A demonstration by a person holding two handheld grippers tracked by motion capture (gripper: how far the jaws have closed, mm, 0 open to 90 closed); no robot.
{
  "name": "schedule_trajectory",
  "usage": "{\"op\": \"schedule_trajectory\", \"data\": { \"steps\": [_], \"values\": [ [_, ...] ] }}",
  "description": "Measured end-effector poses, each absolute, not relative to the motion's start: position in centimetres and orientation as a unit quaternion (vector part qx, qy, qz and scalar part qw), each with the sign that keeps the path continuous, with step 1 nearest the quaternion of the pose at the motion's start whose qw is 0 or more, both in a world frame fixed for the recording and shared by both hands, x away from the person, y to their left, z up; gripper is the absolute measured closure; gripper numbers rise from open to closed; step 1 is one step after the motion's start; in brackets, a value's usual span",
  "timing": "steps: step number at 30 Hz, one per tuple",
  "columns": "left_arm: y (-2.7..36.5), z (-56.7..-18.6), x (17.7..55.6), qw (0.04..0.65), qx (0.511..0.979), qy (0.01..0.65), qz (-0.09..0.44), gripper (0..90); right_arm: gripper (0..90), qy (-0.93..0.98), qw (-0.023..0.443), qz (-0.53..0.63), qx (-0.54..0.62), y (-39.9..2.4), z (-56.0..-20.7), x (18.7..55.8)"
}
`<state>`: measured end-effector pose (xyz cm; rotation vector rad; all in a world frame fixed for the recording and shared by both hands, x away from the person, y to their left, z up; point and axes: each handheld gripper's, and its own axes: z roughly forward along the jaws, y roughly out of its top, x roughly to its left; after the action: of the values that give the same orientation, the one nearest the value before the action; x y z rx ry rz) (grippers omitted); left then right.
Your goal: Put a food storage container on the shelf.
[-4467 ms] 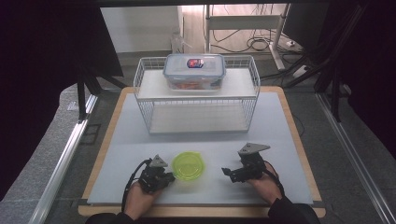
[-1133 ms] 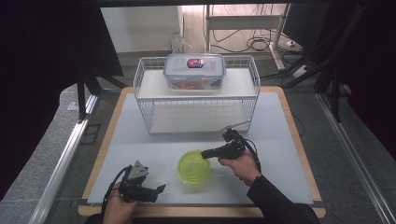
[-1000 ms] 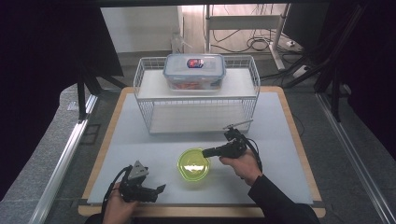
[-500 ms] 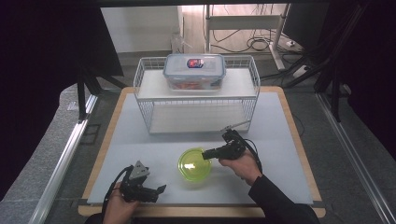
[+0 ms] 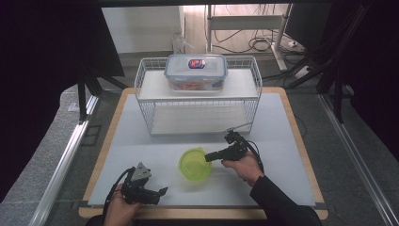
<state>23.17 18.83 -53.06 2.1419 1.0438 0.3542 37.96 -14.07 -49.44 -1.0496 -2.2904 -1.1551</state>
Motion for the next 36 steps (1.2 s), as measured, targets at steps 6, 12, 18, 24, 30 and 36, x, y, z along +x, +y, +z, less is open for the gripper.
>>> {"op": "schedule_trajectory", "data": {
  "steps": [6,12,18,24,30,36],
  "values": [
    [18.8,-53.1,23.2,0.355,0.832,0.404,0.136,6.0,82.3,-0.79,0.205,-0.429,-0.388,-14.9,-49.6,38.2],
    [18.8,-53.1,23.2,0.355,0.832,0.404,0.136,5.9,82.2,-0.776,0.206,-0.449,-0.393,-15.7,-48.9,38.1],
    [19.1,-52.9,23.3,0.37,0.821,0.413,0.136,4.3,82.2,-0.757,0.195,-0.484,-0.392,-16.6,-45.9,37.4],
    [19.2,-52.9,23.3,0.369,0.823,0.41,0.137,4.1,82.2,-0.738,0.188,-0.517,-0.391,-17.3,-42.0,37.1],
    [19.1,-52.9,23.3,0.371,0.823,0.407,0.136,4.1,82.1,-0.725,0.166,-0.546,-0.385,-17.7,-36.2,37.8],
    [19.1,-52.8,23.2,0.376,0.823,0.405,0.134,3.9,82.0,-0.717,0.134,-0.564,-0.387,-17.2,-30.8,39.7]
  ]
}}
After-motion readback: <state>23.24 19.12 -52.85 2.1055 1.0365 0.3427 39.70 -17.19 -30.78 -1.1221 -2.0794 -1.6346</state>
